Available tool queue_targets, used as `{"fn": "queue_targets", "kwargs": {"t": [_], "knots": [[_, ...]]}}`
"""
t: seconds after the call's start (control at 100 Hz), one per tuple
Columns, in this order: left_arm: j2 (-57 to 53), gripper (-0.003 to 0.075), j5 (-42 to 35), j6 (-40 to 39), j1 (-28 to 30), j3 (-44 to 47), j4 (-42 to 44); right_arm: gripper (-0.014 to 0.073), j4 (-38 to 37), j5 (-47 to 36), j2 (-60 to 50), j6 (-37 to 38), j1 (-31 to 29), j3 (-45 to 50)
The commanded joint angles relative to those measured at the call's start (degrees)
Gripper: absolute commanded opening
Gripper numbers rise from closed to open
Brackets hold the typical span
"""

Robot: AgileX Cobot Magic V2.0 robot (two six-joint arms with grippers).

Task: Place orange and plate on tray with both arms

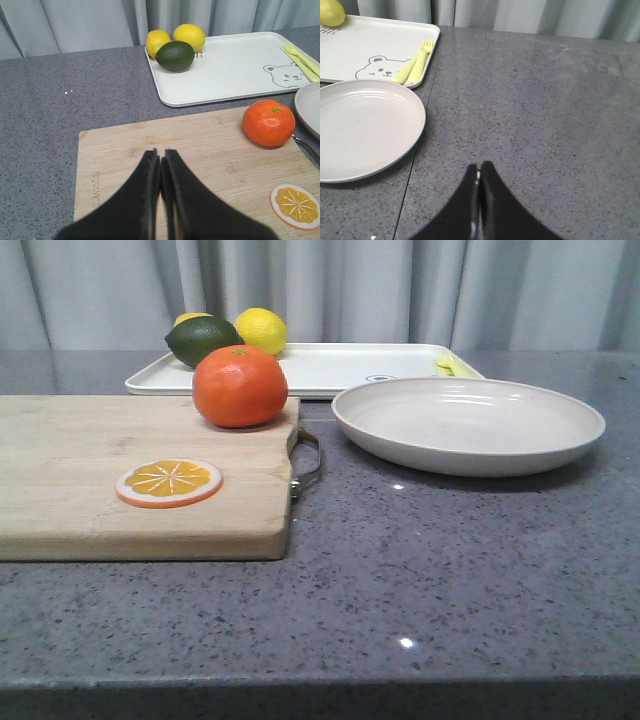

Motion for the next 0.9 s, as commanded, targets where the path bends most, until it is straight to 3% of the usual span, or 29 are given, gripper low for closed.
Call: {"fn": "queue_targets", "kwargs": {"t": [0.0,0.27,0.39,0.49,0.58,0.65,0.8,0.89], "knots": [[0.72,-0.002,-3.71,-0.45,-0.02,-2.05,-1.05,-0.0102,-0.79,-4.91,1.05,0.03,0.07,-1.88],[0.72,0.0002,-3.71,-0.45,-0.02,-2.05,-1.27,-0.0102,-0.65,-3.72,1.05,0.03,0.07,-1.88],[0.72,0.0129,-3.24,-0.45,-0.02,-2.05,-1.53,-0.0099,-0.44,-3.04,1.05,0.03,0.07,-1.88],[0.72,0.0318,-3.18,-0.45,-0.02,-2.05,-1.53,-0.0084,-0.43,-2.62,1.05,0.03,0.07,-1.88],[0.72,0.048,-3.1,-0.45,-0.02,-2.05,-1.53,0.0006,-0.38,-2.62,1.05,0.03,0.07,-1.88],[0.72,0.0549,-3.1,-0.45,-0.02,-2.05,-1.53,0.0127,-0.38,-2.62,1.05,0.03,0.07,-1.88],[0.72,0.0547,-3.32,-0.45,-0.02,-2.05,-1.64,0.0423,-0.38,-2.68,1.05,0.03,0.07,-1.88],[0.72,0.0544,-3.48,-0.45,-0.02,-1.95,-1.8,0.0485,-0.38,-2.68,1.05,0.03,0.07,-1.88]]}}
